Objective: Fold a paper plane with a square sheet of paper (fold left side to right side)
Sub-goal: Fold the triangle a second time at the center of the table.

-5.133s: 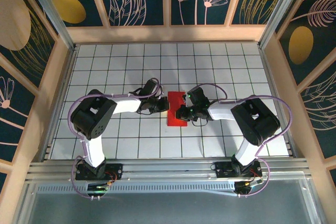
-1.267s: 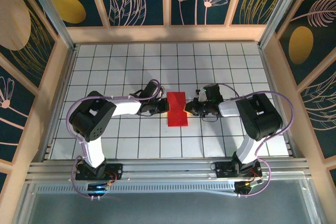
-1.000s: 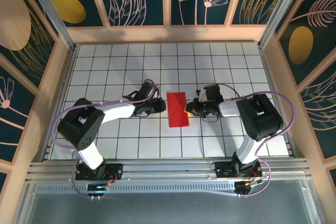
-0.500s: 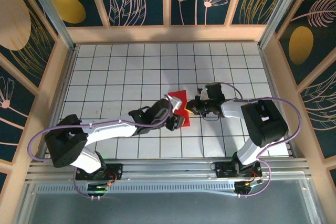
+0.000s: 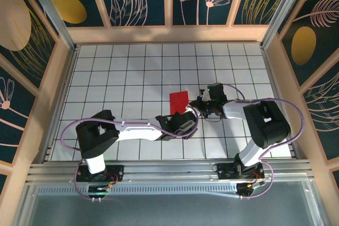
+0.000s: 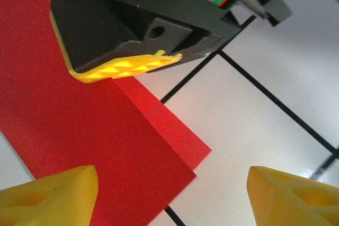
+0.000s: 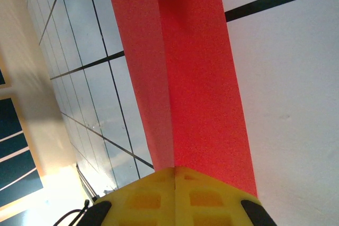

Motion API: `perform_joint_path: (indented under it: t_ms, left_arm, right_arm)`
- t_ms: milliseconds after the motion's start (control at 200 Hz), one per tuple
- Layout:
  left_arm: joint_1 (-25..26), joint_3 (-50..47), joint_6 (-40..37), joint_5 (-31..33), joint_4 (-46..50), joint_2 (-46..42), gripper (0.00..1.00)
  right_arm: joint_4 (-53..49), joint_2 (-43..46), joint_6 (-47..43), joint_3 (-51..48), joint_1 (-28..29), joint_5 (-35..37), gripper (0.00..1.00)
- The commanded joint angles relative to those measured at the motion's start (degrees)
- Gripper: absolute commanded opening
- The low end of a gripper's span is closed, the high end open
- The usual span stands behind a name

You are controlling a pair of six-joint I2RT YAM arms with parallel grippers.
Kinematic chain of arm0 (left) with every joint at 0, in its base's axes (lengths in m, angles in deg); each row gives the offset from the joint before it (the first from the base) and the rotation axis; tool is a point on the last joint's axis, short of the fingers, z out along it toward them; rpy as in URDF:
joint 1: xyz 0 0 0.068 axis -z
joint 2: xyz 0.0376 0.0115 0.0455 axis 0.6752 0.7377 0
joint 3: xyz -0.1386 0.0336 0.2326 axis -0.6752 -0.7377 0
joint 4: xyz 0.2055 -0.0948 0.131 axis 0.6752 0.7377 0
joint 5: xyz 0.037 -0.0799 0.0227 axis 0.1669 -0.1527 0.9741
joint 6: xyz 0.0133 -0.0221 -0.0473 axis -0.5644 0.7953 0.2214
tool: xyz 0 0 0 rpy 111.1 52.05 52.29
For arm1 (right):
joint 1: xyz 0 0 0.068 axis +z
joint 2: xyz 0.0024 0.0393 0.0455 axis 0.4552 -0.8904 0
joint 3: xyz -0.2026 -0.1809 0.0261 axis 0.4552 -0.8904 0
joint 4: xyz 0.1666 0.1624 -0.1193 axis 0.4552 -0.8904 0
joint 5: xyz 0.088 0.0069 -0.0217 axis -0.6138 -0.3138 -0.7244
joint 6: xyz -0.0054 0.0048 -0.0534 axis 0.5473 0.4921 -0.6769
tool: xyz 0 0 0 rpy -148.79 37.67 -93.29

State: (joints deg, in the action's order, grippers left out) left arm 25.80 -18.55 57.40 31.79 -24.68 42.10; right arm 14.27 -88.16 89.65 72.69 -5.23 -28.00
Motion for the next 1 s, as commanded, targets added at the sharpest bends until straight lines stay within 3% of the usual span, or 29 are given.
perform_joint_path:
  t_ms: [0, 165, 380, 455, 505, 726, 876, 996]
  left_arm:
    - [0.25, 2.61, -0.53, 4.74, 3.69, 2.16, 0.72]
    - [0.26, 3.7, 0.17, 5.47, 4.6, 2.86, 0.51]
    - [0.23, 3.17, 0.89, 5.53, 4.09, 1.62, 0.1]
    - [0.25, 3.08, 1.56, 6.13, 4.36, 1.57, 0.0]
    - [0.22, 2.84, 1.96, 6.11, 4.3, 1.44, 0.0]
    - [0.11, 1.92, 3.94, 3.41, 2.81, -0.57, 0.0]
    - [-1.74, 1.11, 6.1, -2.7, 1.23, -1.88, 0.0]
    - [-4.96, -0.71, 8.59, -9.64, -1.64, -3.45, 0.0]
  right_arm:
    - [0.69, 0.98, 0.56, 0.21, -0.08, 0.22, 0.0]
    - [0.71, 0.85, 0.42, 0.01, -0.13, 0.48, 0.0]
    - [-2.49, 0.69, -1.8, 1.82, -0.12, 1.99, 0.0]
    - [-4.1, 0.68, -2.96, 3.19, -0.27, 2.63, 0.0]
    - [-5.36, 0.68, -3.8, 4.34, -0.35, 2.98, 0.01]
    - [-9.74, 3.17, -7.67, 8.65, -3.03, 5.19, 0.23]
    - [-12.21, 8.07, -9.86, 7.84, -6.44, 7.39, 0.35]
    - [-14.88, 13.2, -12.27, 5.05, -8.94, 9.18, 0.38]
